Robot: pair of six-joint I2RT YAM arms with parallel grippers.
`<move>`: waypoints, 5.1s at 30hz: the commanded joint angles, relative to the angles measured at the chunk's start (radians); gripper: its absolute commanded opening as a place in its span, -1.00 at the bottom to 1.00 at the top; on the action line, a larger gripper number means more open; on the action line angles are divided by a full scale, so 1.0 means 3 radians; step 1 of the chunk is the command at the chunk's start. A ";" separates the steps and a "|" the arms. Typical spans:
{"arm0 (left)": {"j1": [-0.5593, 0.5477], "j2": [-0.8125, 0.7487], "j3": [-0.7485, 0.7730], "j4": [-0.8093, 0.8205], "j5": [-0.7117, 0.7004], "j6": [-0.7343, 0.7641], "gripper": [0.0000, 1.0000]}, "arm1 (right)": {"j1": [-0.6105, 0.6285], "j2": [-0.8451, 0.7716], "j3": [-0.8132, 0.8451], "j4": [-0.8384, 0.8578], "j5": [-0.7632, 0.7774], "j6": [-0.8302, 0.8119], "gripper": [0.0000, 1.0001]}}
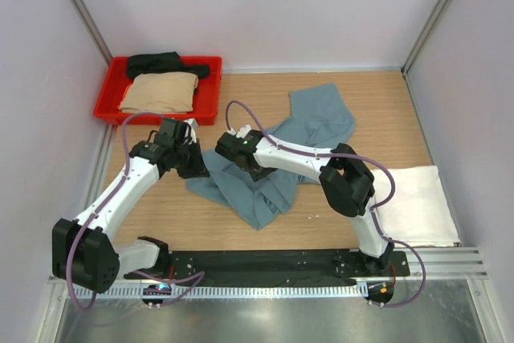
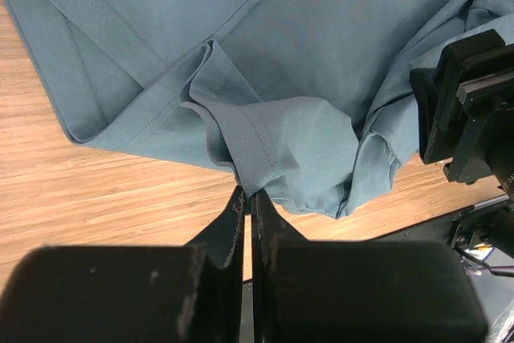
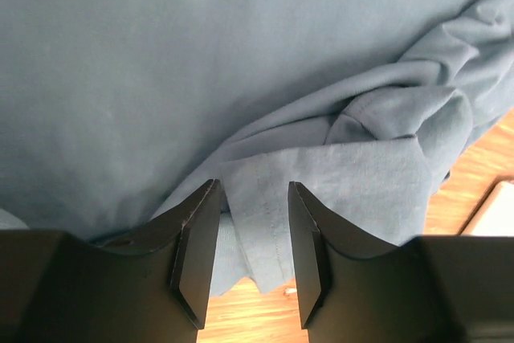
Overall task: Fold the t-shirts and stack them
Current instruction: Flatten the tshirt out
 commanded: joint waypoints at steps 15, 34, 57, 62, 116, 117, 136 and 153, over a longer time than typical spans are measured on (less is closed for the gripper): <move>0.0042 -0.0115 -0.0021 0.0098 0.0099 0.0029 -1.00 | 0.0005 -0.0029 -0.0086 0.0203 -0.0020 -0.0211 -0.09; 0.0048 -0.0094 -0.0016 0.0093 0.0109 0.0029 -1.00 | -0.0087 0.0012 -0.0295 0.0347 0.0209 -0.0267 -0.38; 0.0099 -0.0043 0.0244 -0.0152 -0.0192 0.0003 -1.00 | -0.0638 -0.1132 -0.0356 0.0096 -0.0071 0.0423 -0.98; 0.0119 -0.0089 0.0515 -0.0347 -0.0646 -0.0048 -1.00 | -0.1220 -0.1491 -0.0367 0.0295 -0.0256 0.0536 -0.97; 0.0850 -0.1940 0.3241 0.0716 -0.0545 0.0202 -1.00 | -0.2930 -0.4033 0.1341 0.3190 -0.1406 -0.0605 -0.98; 0.0850 -0.1950 0.3216 0.0726 -0.0576 0.0213 -1.00 | -0.2899 -0.4018 0.1315 0.3230 -0.1452 -0.0600 -0.97; 0.0850 -0.1036 0.0170 0.2110 -0.1297 0.0555 -1.00 | -0.2960 -0.2097 -0.1123 0.4937 -0.1335 -0.0697 -0.97; 0.0891 0.1143 0.0346 0.2956 -0.1409 0.0509 -1.00 | -0.3006 -0.0346 -0.0700 0.5465 -0.1733 -0.0681 -0.98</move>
